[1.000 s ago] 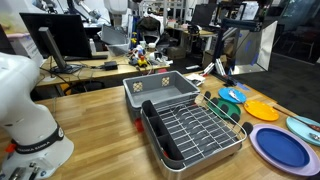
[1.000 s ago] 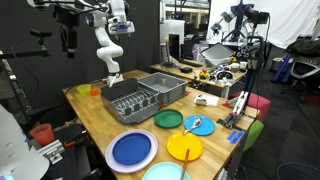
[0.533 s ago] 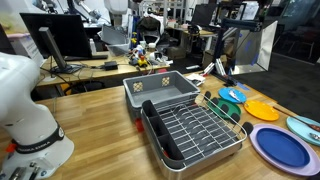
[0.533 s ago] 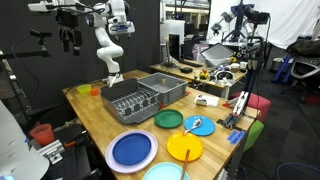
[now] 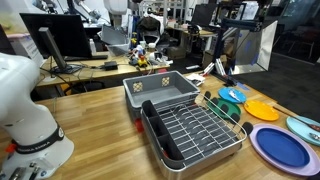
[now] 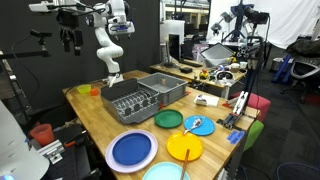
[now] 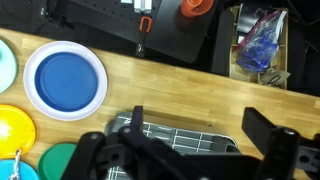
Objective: Remove the red butter knife from the dishrack and place it on top of the dark blue plate
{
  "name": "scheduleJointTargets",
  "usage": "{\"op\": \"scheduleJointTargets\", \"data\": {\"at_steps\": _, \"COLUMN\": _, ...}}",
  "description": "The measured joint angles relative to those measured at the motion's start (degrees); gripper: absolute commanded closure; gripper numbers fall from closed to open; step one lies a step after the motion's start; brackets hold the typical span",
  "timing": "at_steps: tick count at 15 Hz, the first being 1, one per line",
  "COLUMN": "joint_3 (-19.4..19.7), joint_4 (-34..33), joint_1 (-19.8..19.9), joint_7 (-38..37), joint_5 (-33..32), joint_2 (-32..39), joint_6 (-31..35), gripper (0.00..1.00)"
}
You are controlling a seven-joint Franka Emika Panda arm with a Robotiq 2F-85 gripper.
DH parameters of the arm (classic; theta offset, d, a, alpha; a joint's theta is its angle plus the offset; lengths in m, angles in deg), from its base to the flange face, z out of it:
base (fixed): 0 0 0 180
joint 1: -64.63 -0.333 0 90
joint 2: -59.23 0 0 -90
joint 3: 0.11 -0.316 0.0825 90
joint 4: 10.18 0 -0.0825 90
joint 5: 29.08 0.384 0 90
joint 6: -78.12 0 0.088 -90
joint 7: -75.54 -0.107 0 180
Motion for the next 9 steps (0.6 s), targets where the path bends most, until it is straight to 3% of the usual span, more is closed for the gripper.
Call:
{"op": "scheduleJointTargets", "data": {"at_steps": 4, "joint_3": -0.7, "joint_4": -0.4, "joint_1": -1.1, "joint_7": -0.1, "joint_5": 0.8, "joint_2": 0.9, "joint_6": 3.7, "gripper": 0.00}}
{"op": "scheduleJointTargets", "data": {"at_steps": 9, "joint_3": -7.8, "joint_4": -5.0, "joint_1": -2.8, "joint_7": -2.2, "joint_5": -4.4, "joint_2": 10.3, "joint_6": 15.8, "gripper": 0.00}}
